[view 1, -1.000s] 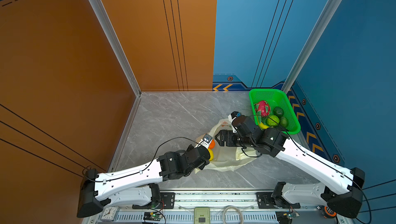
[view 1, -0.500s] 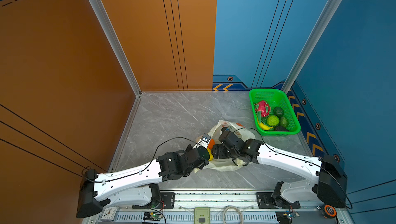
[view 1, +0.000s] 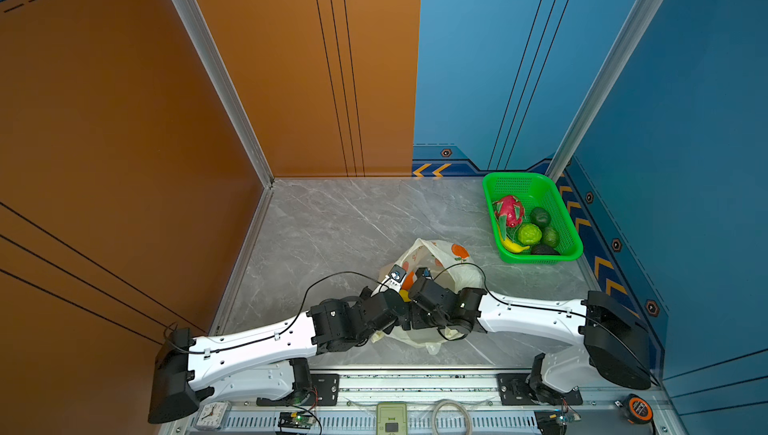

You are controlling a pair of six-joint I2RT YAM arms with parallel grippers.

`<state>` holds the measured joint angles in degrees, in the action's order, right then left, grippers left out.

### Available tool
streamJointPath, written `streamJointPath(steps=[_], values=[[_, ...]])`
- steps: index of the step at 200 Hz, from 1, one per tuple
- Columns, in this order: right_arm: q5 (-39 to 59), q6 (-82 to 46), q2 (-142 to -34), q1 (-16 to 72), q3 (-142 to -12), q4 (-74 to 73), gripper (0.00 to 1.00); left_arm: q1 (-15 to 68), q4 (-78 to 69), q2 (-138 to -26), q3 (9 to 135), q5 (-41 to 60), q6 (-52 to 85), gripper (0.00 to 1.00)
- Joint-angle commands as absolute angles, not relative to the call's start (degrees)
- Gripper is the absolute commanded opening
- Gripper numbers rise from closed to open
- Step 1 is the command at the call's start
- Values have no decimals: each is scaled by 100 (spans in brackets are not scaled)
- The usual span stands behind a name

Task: Untie the knot of the plastic bag and take out the fruit
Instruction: 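Lower the right gripper into the bag and grasp the yellow fruit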

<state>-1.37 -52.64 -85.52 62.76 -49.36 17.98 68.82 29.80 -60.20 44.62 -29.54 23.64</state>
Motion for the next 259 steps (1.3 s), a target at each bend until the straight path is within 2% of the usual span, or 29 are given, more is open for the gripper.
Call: streamJointPath(steps=[1, 124, 143, 162, 183, 259], values=[[-263, -5469, -8617, 6162, -5165, 1717, 95, 6943, 2980, -5914, 4270, -2813, 2543, 0], [-380, -5430, -9692, 5906, -5789, 1427, 95, 6938, 2778, -5915, 4149, -2857, 2527, 0], [-397, -5488, -9840, 5889, -5860, 1378, 87, 6940, 2761, -5904, 4122, -2865, 2522, 0], [-443, -5561, -9832, 5886, -5840, 1371, 74, 6934, 2760, -5895, 4105, -2870, 2509, 0], [-437, -5581, -9703, 5888, -5763, 1385, 64, 6928, 2760, -5900, 4104, -2874, 2496, 0], [-364, -5526, -8513, 5904, -5472, 2021, 59, 6884, 2703, -5915, 4179, -2978, 2341, 0]])
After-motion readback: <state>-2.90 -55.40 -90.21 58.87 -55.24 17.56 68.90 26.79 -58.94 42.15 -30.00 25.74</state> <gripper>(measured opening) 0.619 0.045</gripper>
